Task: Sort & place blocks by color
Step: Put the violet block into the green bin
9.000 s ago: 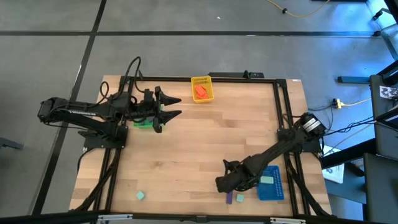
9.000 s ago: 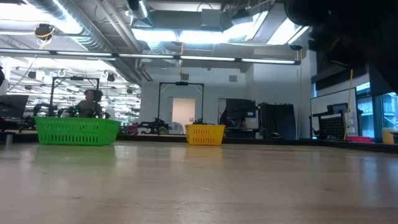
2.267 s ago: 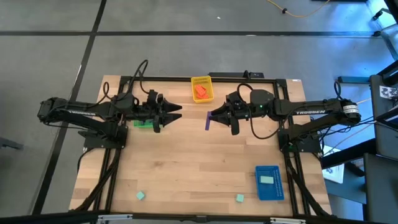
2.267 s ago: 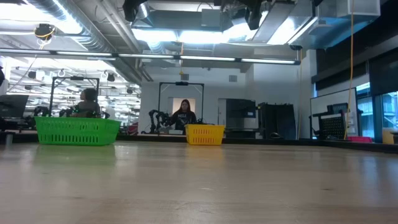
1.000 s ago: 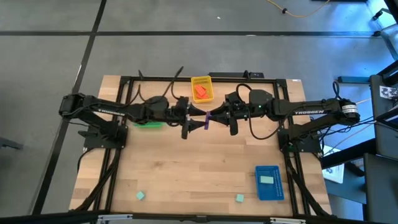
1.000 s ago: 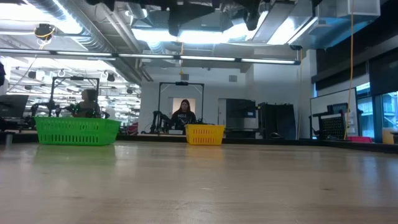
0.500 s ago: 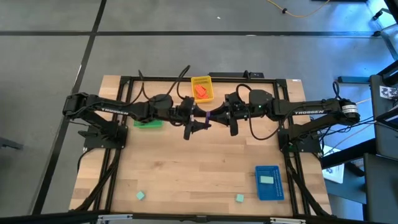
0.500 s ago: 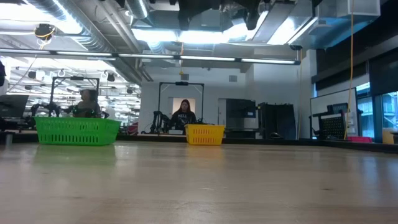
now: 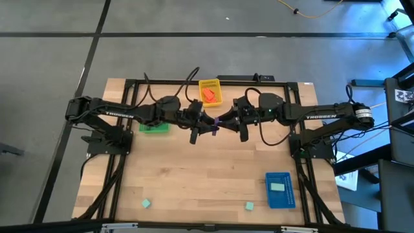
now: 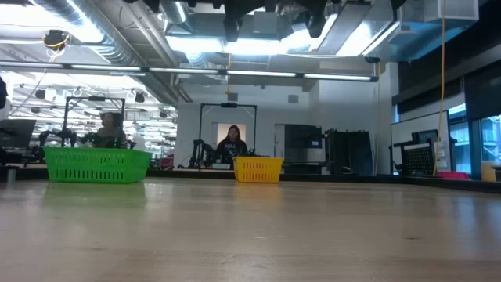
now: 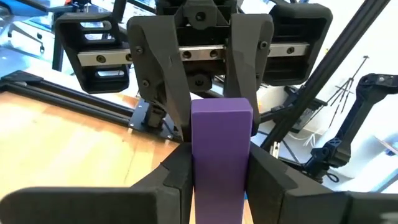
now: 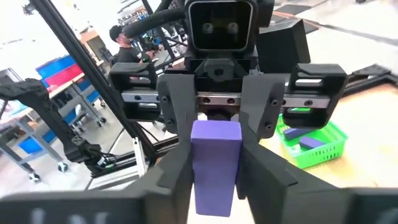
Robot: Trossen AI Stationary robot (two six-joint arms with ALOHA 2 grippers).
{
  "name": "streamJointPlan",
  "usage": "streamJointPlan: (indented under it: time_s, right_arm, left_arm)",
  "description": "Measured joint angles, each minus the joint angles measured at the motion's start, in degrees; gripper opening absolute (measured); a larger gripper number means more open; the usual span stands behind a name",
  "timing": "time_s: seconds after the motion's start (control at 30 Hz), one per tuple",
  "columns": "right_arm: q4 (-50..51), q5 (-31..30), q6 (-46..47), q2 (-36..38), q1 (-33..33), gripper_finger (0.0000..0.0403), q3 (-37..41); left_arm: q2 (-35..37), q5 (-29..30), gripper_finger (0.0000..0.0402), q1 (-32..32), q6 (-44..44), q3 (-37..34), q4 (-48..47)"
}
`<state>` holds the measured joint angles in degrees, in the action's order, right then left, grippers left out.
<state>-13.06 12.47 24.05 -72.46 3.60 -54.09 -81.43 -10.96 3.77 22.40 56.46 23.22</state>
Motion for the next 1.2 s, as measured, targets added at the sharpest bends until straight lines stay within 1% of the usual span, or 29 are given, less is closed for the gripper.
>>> streamJointPlan:
  time_s: [0.1,0.2,0.3,0.4,0.5,0.57,0.73,0.87,0.97,1.1,1.2]
  right_arm:
    - [-0.37,0.25,1.62,0.04,0.00,0.0166,0.00]
    - [-0.44,-1.31,1.60,0.46,0.00,0.0230,0.00]
    - [-0.15,-1.65,0.81,2.02,0.68,0.0286,0.00]
    - [1.89,-1.77,0.01,4.46,1.77,0.0320,-0.04]
    - [6.10,-1.83,-0.11,6.86,2.74,0.0328,-0.04]
    - [8.75,-1.85,0.32,8.25,3.04,0.0330,-0.04]
    - [12.08,-1.85,1.15,10.24,2.96,0.0331,-0.02]
    - [11.04,-1.85,0.46,10.53,2.38,0.0331,-0.02]
    - [10.07,-2.46,-0.47,10.53,2.13,0.0332,-0.02]
    - [9.34,-3.06,-0.63,10.53,2.19,0.0332,-0.02]
    - [8.91,-3.06,-0.67,10.53,2.19,0.0332,-0.02]
  left_arm:
    - [0.13,-0.57,0.0097,0.43,-0.60,0.01,-0.96]
    - [1.13,-0.69,0.0097,1.08,-1.54,-0.01,-3.09]
    - [3.59,-0.57,0.0097,1.73,-3.84,-0.01,-9.47]
    - [7.20,-0.41,0.0097,2.27,-6.84,-0.04,-16.58]
    - [11.70,0.97,0.0097,2.60,-9.51,-0.59,-20.63]
    - [15.36,2.09,0.0097,2.60,-10.89,-2.58,-21.62]
    - [27.47,8.75,0.0097,2.25,-9.74,-12.16,-19.34]
    - [37.41,12.80,0.0097,1.14,-7.55,-20.73,-14.57]
    - [43.45,15.61,0.0097,0.36,-6.75,-25.32,-11.22]
    - [48.44,18.10,0.0097,0.28,-6.04,-27.60,-11.17]
    - [49.55,18.38,0.0097,0.28,-6.30,-27.62,-10.75]
